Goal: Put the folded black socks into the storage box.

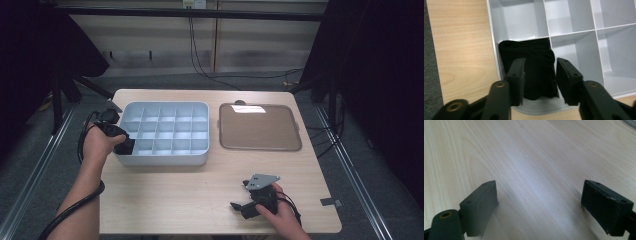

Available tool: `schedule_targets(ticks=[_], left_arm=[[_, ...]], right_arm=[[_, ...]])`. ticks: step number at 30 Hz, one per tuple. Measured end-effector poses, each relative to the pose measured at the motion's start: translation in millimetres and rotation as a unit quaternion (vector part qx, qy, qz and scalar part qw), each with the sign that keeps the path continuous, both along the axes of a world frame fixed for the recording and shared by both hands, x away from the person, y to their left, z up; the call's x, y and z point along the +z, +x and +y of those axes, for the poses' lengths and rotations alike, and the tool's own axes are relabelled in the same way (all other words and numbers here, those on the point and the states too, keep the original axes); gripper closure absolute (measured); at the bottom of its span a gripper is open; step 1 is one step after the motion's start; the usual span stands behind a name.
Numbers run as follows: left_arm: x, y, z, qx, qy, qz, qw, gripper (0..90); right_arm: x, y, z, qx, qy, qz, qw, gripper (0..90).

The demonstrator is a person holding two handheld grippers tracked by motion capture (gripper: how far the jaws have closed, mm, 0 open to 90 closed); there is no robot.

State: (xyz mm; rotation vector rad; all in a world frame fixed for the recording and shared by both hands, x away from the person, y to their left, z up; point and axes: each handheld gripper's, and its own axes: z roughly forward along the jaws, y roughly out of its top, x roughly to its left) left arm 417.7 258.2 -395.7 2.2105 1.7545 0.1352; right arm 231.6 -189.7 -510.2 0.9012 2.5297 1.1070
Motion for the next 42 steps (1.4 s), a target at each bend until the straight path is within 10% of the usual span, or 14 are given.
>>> schedule_targets(ticks=[16,42], left_arm=[[10.1,-5.6,-3.3,-0.013,-0.016,-0.018,0.9996,34.1],[20.6,-18.2,-13.9,-0.047,-0.034,-0.026,0.9980,31.7]], right_arm=[[0.0,0.0,0.0,0.000,0.000,0.000,1.0000,13.1],[0.0,0.0,0.0,0.000,0.000,0.000,1.0000,13.1]])
